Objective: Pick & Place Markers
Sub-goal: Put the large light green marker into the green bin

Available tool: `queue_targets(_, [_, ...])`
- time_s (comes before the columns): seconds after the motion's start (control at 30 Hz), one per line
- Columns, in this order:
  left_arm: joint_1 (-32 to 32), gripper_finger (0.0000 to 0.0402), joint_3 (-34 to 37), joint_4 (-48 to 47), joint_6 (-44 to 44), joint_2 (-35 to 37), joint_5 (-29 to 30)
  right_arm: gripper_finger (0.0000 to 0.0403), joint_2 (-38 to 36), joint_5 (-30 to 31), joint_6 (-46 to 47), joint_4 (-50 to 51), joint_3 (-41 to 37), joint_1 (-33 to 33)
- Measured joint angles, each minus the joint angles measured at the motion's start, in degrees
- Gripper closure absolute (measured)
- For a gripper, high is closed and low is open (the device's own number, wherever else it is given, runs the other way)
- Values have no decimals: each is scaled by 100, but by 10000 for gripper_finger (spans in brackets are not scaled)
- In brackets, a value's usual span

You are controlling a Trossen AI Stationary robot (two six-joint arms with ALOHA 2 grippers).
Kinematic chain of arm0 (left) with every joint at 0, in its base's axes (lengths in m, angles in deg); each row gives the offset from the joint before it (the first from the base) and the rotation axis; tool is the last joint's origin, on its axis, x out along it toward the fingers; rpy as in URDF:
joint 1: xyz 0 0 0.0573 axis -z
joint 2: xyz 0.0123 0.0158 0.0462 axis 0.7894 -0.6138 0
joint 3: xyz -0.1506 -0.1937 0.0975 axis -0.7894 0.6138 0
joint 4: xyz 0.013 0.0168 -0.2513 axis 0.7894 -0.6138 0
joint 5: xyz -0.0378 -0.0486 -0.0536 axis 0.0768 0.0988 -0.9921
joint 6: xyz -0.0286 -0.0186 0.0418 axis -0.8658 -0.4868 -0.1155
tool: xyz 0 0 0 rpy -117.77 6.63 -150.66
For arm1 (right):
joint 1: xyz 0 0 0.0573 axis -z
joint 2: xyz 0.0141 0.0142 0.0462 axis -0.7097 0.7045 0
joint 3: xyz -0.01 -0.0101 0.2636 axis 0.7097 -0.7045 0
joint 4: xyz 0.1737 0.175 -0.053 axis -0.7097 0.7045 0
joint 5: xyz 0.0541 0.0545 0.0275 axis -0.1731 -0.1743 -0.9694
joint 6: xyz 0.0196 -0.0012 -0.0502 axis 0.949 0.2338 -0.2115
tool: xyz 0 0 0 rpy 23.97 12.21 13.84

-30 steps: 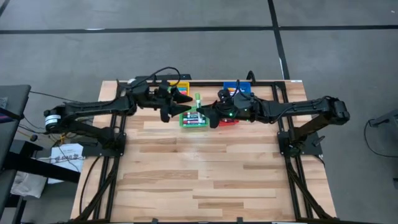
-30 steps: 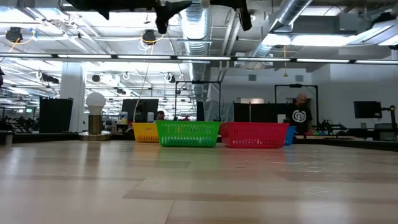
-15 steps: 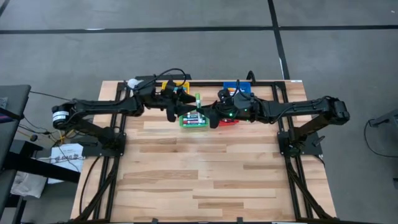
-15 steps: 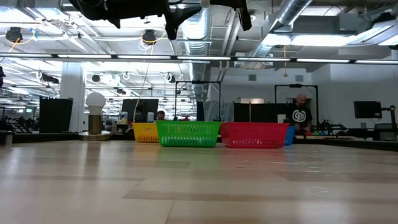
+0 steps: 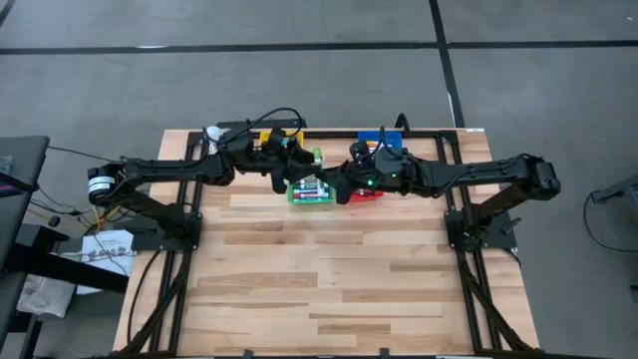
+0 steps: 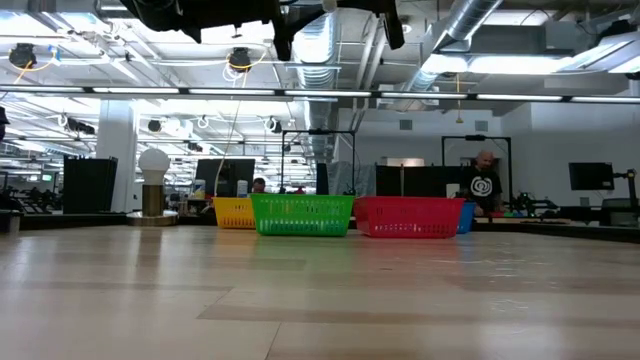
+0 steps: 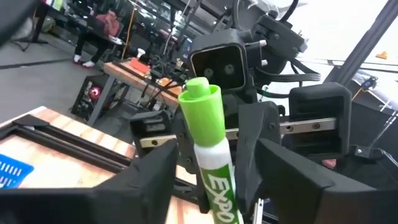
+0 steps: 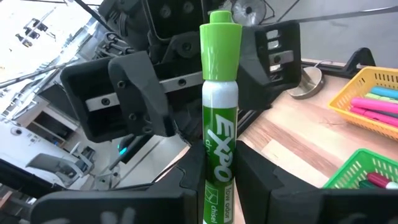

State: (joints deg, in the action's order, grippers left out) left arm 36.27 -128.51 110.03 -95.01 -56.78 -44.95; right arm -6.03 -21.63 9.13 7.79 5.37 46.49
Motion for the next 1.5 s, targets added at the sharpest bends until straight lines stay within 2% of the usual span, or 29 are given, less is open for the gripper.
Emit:
queue_targets(0.27, [-41, 324, -4, 140, 352, 2, 21, 351, 0, 24, -49, 0, 0, -48])
queue_targets(0.33, [-37, 340, -2, 143, 332, 4, -6, 351, 0, 31, -75, 15, 0, -50])
queue_targets(0.87, [-39, 319, -2, 161, 70, 4, 46, 351, 0, 1, -17, -8, 0, -50])
queue_targets(1.33, [79, 226, -4, 214, 12, -83, 101, 351, 0, -2, 26, -2, 2, -50])
queue_targets(1.4, [78, 230, -4, 215, -21, -83, 133, 351, 0, -2, 23, 0, 2, -50])
queue_targets(1.5, [74, 262, -3, 237, -24, -83, 133, 351, 0, -4, 23, 0, 2, -50])
